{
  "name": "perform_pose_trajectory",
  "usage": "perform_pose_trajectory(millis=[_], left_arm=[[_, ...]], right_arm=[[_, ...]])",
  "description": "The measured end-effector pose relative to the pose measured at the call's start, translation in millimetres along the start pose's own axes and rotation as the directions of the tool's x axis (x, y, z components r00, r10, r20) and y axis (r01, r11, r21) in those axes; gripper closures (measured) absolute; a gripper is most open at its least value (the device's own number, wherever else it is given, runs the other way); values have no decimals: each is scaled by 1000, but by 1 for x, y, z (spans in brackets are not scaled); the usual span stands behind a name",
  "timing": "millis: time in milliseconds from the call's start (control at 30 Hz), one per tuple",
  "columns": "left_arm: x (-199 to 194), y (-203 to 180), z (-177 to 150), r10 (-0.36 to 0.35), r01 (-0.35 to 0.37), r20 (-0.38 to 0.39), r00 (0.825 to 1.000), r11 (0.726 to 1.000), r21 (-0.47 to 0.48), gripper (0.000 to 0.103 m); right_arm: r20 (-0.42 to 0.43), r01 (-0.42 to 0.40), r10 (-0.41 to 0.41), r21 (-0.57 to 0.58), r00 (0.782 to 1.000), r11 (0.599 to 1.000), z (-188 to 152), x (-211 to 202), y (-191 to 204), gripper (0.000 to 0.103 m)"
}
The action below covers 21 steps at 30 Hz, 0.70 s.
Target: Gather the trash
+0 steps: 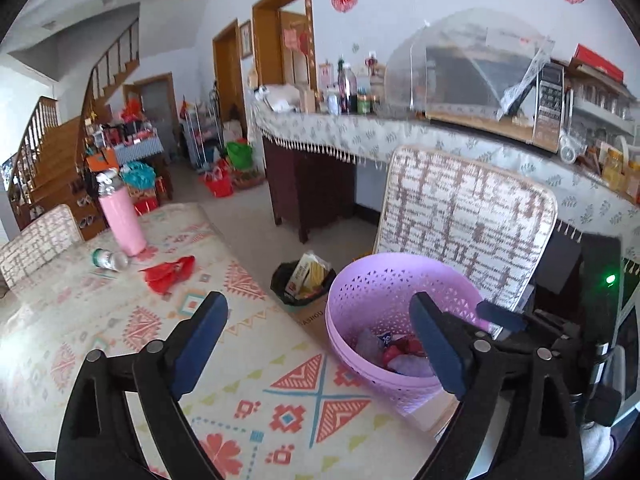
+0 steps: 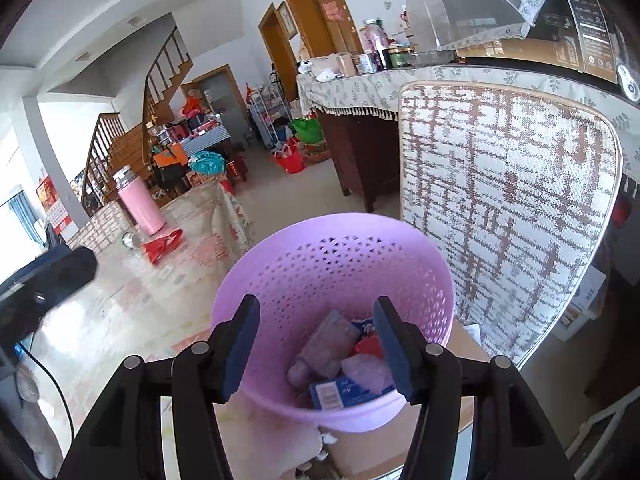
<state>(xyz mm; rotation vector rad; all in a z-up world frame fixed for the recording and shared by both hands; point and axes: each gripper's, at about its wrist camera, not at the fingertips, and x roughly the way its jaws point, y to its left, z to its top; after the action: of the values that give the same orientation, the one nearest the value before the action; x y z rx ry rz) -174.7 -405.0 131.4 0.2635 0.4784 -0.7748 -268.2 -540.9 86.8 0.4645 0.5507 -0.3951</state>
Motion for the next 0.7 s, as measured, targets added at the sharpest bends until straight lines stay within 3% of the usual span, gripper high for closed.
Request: perform_pose_trajectory(millis=[67,233,500,700], left_arm=[[-15,2,-3,13,-12,34,999,1000,-12,4],[-48,7,-10,48,-44,89,995,998,-51,4],[-75,15,-22,132,-124,82,988,988,-93,4],[-83,20,-39,159,-151,49,986,980,-132,4]], right_arm=[[4,-7,7,-11,1000,1000,-5,-7,7,37],[20,-22,22,-31,1000,999,-16,-23,21,33],[41,-30,32,-55,999,998,-29,-47,37,33],[51,-17,21,-84,998,996,-40,-65,49,25]])
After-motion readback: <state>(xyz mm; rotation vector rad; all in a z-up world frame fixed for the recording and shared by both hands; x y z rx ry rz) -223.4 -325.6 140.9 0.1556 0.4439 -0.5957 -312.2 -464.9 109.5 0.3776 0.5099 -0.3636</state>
